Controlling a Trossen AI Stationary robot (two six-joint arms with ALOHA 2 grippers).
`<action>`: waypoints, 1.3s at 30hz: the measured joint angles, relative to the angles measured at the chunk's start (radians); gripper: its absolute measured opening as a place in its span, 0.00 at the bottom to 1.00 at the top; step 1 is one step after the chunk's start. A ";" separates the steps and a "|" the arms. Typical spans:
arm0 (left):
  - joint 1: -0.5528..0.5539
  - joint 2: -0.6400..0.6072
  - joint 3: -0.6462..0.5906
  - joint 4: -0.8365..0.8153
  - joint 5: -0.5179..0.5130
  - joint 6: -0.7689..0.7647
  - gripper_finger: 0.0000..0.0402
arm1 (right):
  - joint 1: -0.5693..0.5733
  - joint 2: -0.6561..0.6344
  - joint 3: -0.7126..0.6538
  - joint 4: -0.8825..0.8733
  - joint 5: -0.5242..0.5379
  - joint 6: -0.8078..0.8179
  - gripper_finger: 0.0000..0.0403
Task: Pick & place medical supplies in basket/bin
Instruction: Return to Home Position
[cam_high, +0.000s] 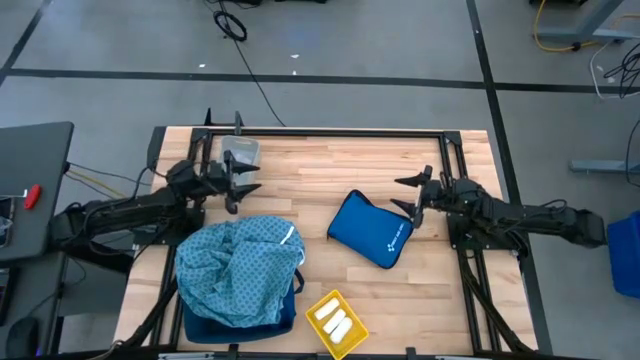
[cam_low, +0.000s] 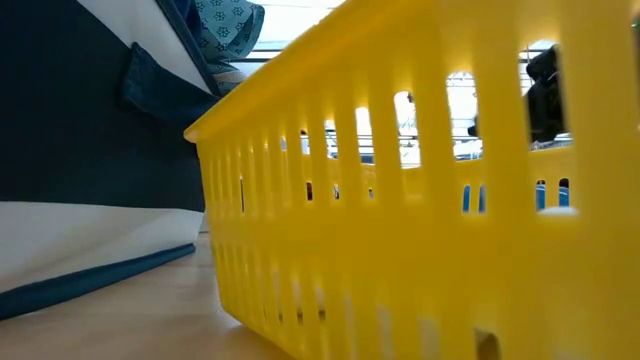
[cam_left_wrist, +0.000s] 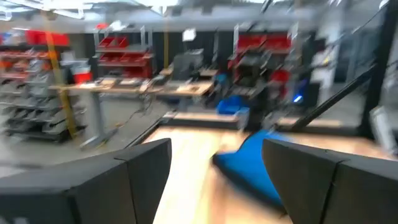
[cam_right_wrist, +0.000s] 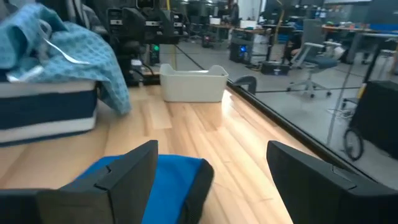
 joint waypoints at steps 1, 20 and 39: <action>-0.003 0.000 0.000 0.023 0.010 -0.025 0.64 | -0.013 0.000 0.000 0.003 -0.025 0.010 0.77; -0.178 -0.313 0.000 -0.391 -0.168 -0.065 0.64 | -0.049 0.000 0.000 -0.021 -0.082 0.070 0.77; -0.251 -0.576 -0.016 -0.534 -0.471 -0.013 0.64 | -0.051 0.000 0.000 -0.014 -0.053 0.065 0.77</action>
